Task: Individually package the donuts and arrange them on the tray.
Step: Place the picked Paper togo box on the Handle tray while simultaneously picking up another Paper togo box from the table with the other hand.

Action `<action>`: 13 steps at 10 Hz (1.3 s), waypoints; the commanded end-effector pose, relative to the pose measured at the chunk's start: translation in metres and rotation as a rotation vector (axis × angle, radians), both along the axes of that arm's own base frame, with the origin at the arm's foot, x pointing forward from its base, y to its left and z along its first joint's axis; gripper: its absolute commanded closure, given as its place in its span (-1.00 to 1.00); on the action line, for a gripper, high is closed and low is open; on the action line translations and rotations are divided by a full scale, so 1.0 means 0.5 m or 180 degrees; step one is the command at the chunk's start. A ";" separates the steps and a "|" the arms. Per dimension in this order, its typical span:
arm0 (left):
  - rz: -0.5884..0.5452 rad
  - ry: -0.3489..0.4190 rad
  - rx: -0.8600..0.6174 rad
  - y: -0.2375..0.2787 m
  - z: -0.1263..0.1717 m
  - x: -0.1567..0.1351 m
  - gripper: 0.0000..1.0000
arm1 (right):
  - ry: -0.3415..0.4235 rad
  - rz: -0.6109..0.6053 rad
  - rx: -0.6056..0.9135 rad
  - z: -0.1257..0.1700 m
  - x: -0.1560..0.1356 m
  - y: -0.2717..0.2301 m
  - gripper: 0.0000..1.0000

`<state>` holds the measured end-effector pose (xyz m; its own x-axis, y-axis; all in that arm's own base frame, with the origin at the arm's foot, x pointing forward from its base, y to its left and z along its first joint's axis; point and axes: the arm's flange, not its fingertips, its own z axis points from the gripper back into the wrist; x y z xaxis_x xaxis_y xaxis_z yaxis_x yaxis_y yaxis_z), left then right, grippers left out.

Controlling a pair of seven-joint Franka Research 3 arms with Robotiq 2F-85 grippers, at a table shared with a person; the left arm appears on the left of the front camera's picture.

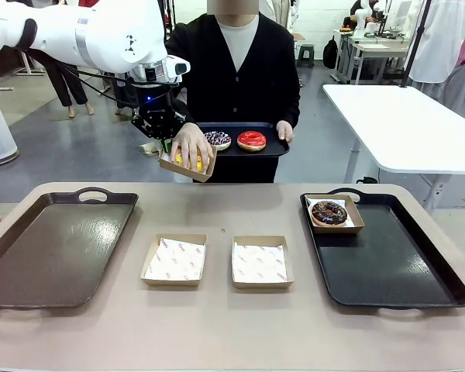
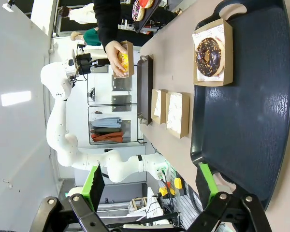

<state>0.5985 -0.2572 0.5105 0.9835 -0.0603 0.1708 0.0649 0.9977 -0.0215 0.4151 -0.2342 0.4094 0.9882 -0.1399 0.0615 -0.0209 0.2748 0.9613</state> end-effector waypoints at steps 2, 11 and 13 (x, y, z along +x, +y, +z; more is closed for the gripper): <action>-0.0008 -0.0015 0.0005 0.004 0.004 -0.004 1.00 | 0.0005 -0.0018 -0.0007 -0.002 -0.001 -0.001 -1.00; -0.0008 -0.0015 0.0005 0.004 0.004 -0.004 1.00 | 0.0005 -0.0018 -0.0007 -0.002 -0.001 -0.001 -1.00; 0.0000 0.0000 0.0000 0.000 0.000 0.000 0.97 | 0.0000 0.0000 0.0000 0.000 0.000 0.000 -1.00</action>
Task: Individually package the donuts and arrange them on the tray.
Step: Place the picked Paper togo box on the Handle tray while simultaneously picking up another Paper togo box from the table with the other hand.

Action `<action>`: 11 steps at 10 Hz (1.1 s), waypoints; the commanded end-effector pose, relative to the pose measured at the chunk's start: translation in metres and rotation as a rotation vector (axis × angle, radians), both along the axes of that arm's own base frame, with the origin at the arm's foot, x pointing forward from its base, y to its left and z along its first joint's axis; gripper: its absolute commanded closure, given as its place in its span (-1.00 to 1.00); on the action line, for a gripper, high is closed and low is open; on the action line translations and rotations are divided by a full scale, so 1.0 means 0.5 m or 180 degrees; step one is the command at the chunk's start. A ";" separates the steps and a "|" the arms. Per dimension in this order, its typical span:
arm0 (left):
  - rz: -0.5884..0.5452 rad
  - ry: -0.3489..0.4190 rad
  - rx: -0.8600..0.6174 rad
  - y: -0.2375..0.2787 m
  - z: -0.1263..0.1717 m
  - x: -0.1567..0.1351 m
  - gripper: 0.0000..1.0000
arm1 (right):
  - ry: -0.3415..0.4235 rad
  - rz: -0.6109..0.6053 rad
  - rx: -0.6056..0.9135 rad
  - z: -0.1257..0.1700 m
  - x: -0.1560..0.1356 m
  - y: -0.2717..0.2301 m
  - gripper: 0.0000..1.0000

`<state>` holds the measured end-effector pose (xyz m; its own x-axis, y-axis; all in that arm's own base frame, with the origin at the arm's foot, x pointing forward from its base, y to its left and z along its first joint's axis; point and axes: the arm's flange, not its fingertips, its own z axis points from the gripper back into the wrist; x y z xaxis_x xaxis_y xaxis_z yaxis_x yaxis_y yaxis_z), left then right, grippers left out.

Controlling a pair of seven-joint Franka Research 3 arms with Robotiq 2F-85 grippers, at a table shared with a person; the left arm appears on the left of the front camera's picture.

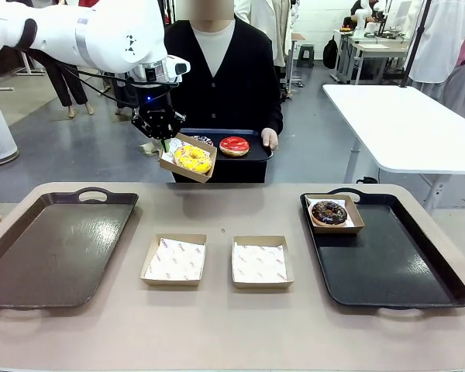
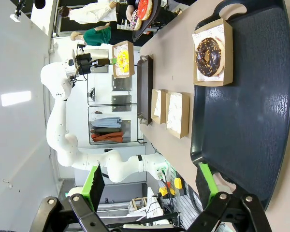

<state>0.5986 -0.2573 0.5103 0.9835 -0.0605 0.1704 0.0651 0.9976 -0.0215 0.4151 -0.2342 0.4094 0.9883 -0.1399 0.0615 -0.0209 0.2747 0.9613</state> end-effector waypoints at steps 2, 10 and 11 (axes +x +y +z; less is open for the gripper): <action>-0.0198 0.0059 -0.0094 0.034 0.020 -0.006 0.97 | 0.0040 0.0069 -0.0481 0.033 0.003 0.042 -1.00; -0.0196 -0.0001 -0.0216 0.324 0.069 -0.114 0.97 | 0.0117 0.0391 -0.2235 0.235 0.005 0.439 -1.00; -0.0095 -0.0006 -0.0207 0.356 0.054 -0.118 0.97 | 0.0130 0.0418 -0.2427 0.222 0.009 0.495 -1.00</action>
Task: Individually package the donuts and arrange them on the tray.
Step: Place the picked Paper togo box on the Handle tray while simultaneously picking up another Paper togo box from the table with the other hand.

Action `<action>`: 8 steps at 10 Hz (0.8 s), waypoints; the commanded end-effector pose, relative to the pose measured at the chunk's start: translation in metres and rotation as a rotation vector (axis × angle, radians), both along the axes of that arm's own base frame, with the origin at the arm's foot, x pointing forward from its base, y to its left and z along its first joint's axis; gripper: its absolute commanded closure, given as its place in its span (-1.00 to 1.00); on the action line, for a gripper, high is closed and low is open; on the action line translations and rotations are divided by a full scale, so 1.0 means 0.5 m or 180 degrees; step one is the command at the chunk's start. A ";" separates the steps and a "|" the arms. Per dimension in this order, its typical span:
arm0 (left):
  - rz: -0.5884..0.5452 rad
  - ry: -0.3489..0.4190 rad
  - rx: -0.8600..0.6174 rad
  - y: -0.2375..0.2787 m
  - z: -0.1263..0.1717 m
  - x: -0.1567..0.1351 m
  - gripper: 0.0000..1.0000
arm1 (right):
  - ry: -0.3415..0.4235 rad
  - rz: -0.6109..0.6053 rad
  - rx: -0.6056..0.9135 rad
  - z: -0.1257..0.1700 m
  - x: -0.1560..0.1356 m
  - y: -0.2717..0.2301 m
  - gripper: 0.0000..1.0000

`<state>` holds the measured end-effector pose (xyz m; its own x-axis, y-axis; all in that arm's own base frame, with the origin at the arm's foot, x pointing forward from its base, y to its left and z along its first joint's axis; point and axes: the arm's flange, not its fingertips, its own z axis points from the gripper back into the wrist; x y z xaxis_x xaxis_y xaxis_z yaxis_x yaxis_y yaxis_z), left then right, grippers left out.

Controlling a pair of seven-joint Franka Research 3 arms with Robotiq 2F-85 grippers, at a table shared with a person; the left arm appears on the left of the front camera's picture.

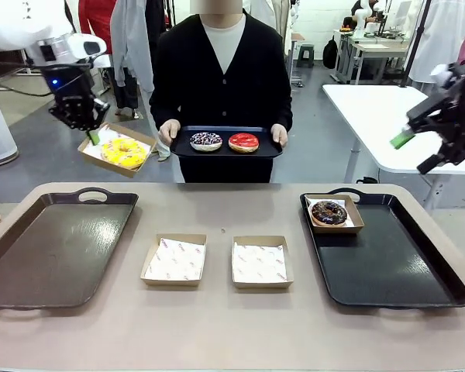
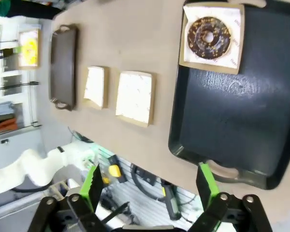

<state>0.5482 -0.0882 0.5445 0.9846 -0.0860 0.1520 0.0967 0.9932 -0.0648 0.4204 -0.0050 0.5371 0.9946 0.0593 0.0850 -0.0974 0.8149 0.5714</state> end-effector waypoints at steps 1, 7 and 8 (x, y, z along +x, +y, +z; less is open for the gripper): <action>0.0086 -0.0029 -0.0105 0.052 -0.030 -0.028 0.97 | 0.0107 -0.0043 -0.0423 -0.051 0.000 0.098 -1.00; 0.0084 0.0191 0.0151 0.123 -0.155 -0.001 0.97 | 0.0312 -0.0105 -0.1162 -0.202 0.059 0.322 -1.00; 0.0079 0.0249 0.0173 0.130 -0.174 0.007 0.97 | 0.0309 -0.0117 -0.1212 -0.216 0.059 0.346 -1.00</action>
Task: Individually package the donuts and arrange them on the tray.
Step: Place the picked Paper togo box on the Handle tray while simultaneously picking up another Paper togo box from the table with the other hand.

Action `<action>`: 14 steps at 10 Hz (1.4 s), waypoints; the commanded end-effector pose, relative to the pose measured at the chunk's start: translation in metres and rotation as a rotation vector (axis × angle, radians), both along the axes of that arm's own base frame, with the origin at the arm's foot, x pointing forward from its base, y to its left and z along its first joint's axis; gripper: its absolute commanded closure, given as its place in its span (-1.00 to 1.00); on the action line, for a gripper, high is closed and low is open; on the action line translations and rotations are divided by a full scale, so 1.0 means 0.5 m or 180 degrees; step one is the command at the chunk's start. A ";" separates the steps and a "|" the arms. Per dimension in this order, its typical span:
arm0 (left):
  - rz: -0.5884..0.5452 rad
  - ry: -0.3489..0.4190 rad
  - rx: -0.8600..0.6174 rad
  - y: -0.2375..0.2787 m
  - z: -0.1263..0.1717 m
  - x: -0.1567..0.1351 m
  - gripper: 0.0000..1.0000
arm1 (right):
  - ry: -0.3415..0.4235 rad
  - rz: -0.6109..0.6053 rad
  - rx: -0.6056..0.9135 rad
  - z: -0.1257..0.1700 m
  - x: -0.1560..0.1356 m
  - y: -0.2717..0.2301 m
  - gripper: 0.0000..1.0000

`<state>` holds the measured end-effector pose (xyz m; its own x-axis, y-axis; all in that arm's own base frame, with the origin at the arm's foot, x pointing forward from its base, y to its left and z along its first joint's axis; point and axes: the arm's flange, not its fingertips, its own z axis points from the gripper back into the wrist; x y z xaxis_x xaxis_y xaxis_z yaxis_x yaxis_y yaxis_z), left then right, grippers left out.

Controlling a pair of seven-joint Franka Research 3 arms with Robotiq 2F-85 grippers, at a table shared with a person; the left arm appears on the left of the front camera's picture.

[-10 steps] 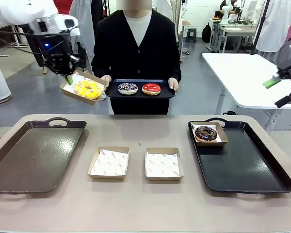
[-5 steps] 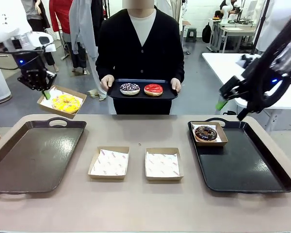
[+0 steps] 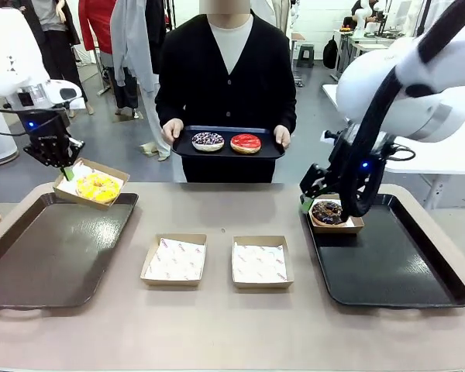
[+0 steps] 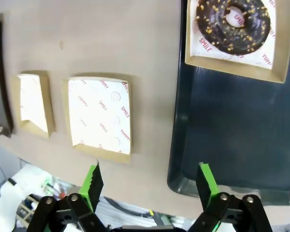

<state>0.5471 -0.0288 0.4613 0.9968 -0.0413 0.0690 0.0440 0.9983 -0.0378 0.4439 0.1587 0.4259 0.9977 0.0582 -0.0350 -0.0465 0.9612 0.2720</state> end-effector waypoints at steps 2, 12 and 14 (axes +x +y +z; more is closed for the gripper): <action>-0.0061 0.0050 0.0071 0.017 -0.027 0.026 0.97 | 0.0012 -0.0058 -0.0163 0.004 0.013 0.031 -1.00; -0.0012 0.0104 0.0034 0.003 -0.039 0.017 0.97 | 0.0022 -0.0005 -0.0081 -0.011 -0.001 0.027 -1.00; -0.0012 0.0104 0.0034 0.003 -0.039 0.017 0.97 | 0.0027 -0.0011 -0.0072 -0.004 0.002 0.025 -1.00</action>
